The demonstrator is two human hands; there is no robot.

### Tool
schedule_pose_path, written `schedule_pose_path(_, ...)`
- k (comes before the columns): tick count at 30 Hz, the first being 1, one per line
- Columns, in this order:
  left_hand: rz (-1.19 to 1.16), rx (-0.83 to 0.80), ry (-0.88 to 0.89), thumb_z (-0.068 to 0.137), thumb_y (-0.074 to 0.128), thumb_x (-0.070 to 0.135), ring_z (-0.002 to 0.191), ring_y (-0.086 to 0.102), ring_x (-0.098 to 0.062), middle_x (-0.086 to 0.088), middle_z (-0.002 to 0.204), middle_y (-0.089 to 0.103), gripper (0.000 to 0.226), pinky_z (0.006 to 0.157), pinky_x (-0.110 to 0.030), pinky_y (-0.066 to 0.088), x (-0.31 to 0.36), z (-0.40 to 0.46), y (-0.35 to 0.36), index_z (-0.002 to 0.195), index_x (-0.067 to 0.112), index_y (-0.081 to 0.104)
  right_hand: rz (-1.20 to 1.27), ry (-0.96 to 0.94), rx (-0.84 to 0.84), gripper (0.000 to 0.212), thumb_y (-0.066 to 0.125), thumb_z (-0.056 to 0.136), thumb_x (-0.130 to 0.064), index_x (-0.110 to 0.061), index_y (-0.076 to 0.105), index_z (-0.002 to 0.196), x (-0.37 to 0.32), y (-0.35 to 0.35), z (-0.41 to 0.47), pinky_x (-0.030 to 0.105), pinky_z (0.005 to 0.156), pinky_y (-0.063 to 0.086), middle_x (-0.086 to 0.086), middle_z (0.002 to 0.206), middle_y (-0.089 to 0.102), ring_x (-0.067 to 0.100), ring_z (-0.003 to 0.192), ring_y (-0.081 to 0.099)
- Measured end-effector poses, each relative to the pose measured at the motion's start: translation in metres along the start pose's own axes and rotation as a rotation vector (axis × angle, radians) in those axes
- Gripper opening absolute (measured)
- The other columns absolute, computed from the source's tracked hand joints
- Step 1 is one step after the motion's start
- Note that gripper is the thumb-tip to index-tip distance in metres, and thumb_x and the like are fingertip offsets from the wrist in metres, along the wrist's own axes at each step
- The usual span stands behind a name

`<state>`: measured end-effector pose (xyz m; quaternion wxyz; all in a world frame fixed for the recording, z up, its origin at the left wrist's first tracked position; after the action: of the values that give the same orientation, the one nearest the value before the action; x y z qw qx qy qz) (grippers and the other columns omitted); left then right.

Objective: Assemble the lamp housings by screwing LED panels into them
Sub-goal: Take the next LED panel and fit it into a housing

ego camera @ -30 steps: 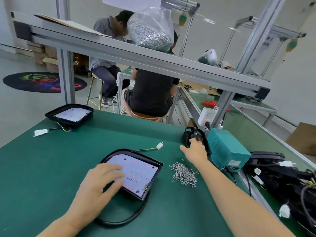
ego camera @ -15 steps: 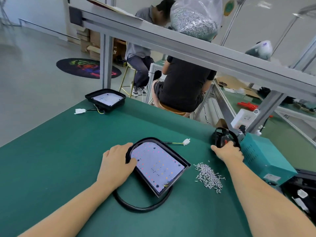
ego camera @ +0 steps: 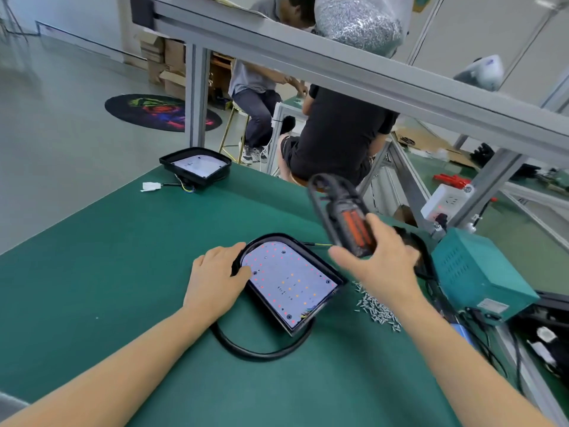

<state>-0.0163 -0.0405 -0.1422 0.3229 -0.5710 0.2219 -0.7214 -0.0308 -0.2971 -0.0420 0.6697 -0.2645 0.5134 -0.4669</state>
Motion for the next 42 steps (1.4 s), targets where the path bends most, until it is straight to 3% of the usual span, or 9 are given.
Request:
schedule_pose_path(4, 0.01, -0.008, 0.015, 0.095, 0.047, 0.02, 0.104, 0.049, -0.025, 0.002, 0.091, 0.059, 0.026, 0.094, -0.033, 0.031, -0.001, 0.002, -0.001, 0.119, 0.019, 0.058, -0.071, -0.169, -0.208, 0.096, 0.066, 0.061, -0.074, -0.028, 0.041, 0.141, -0.043, 0.023, -0.046, 0.02, 0.089, 0.008, -0.013, 0.138, 0.042, 0.004, 0.125, 0.031)
schedule_pose_path(8, -0.004, 0.002, 0.034, 0.096, 0.043, 0.012, 0.091, 0.051, -0.028, 0.0, 0.08, 0.058, 0.023, 0.088, -0.038, 0.039, -0.001, 0.004, -0.002, 0.109, 0.021, 0.06, -0.228, -0.221, -0.282, 0.087, 0.048, 0.054, -0.078, -0.028, 0.047, 0.126, -0.057, 0.042, -0.064, 0.027, 0.084, 0.01, -0.015, 0.13, 0.043, 0.01, 0.117, 0.038)
schedule_pose_path(13, -0.06, 0.0, -0.061, 0.095, 0.043, 0.006, 0.114, 0.048, -0.03, -0.009, 0.117, 0.061, 0.04, 0.103, -0.035, 0.031, -0.01, 0.004, -0.001, 0.131, 0.018, 0.054, -0.331, -0.221, -0.336, 0.087, 0.06, 0.063, -0.077, -0.023, 0.047, 0.129, -0.052, 0.054, -0.067, 0.034, 0.089, 0.014, -0.01, 0.131, 0.044, 0.016, 0.117, 0.039)
schedule_pose_path(18, -0.118, -0.009, -0.082, 0.093, 0.044, 0.005, 0.117, 0.048, -0.028, -0.01, 0.119, 0.062, 0.041, 0.106, -0.035, 0.03, -0.008, 0.005, -0.005, 0.128, 0.022, 0.057, -0.406, -0.214, -0.426, 0.098, 0.066, 0.061, -0.079, -0.021, 0.042, 0.137, -0.051, 0.063, -0.062, 0.037, 0.097, 0.017, -0.007, 0.139, 0.041, 0.018, 0.123, 0.038)
schedule_pose_path(23, -0.147, -0.038, -0.096, 0.095, 0.051, 0.021, 0.125, 0.046, -0.026, -0.005, 0.133, 0.057, 0.04, 0.11, -0.043, 0.028, 0.0, 0.011, -0.008, 0.135, 0.02, 0.052, -0.378, -0.231, -0.383, 0.102, 0.064, 0.065, -0.078, -0.02, 0.035, 0.144, -0.052, 0.064, -0.067, 0.035, 0.101, 0.013, -0.006, 0.147, 0.034, 0.018, 0.13, 0.032)
schedule_pose_path(30, 0.093, -0.111, 0.077, 0.086, 0.051, 0.005, 0.123, 0.047, -0.027, 0.001, 0.14, 0.05, 0.048, 0.101, -0.04, 0.036, 0.024, 0.019, -0.001, 0.132, 0.019, 0.052, -0.158, -0.329, -0.279, 0.089, 0.061, 0.075, -0.072, -0.029, 0.033, 0.149, -0.061, 0.061, -0.084, 0.033, 0.111, 0.0, -0.01, 0.153, 0.03, 0.011, 0.14, 0.021)
schedule_pose_path(35, 0.049, -0.156, 0.042, 0.084, 0.055, 0.003, 0.125, 0.046, -0.027, 0.001, 0.14, 0.051, 0.048, 0.103, -0.041, 0.036, 0.018, 0.025, -0.003, 0.129, 0.018, 0.057, -0.027, -0.088, -0.098, 0.058, 0.061, 0.092, -0.041, -0.023, 0.044, 0.144, 0.01, 0.004, -0.078, 0.004, 0.105, 0.005, -0.006, 0.149, 0.037, 0.008, 0.136, 0.028)
schedule_pose_path(39, 0.047, -0.053, 0.123, 0.077, 0.06, -0.002, 0.117, 0.05, -0.031, -0.004, 0.127, 0.06, 0.043, 0.098, -0.041, 0.038, 0.047, 0.027, -0.017, 0.116, 0.014, 0.066, -0.186, 0.328, -0.087, 0.05, 0.058, 0.096, -0.023, -0.009, 0.044, 0.142, 0.111, -0.039, -0.083, 0.027, 0.103, 0.031, 0.008, 0.144, 0.042, 0.022, 0.131, 0.041)
schedule_pose_path(42, 0.005, 0.023, 0.338, 0.078, 0.059, 0.004, 0.104, 0.055, -0.029, -0.003, 0.107, 0.067, 0.029, 0.089, -0.037, 0.038, 0.112, 0.018, -0.015, 0.102, 0.014, 0.071, -0.3, 0.499, -0.177, 0.042, 0.055, 0.097, -0.021, -0.004, 0.047, 0.134, 0.154, -0.045, -0.086, 0.031, 0.091, 0.04, 0.014, 0.137, 0.046, 0.028, 0.121, 0.048)
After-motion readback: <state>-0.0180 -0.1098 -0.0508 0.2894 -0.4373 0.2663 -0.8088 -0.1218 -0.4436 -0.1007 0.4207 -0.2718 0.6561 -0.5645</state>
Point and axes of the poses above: each hand's wrist, its own z-axis towards the middle knuckle, its own y-axis out of the palm, x = y × z, the point moved 7 cm from there along z, towards the middle knuckle
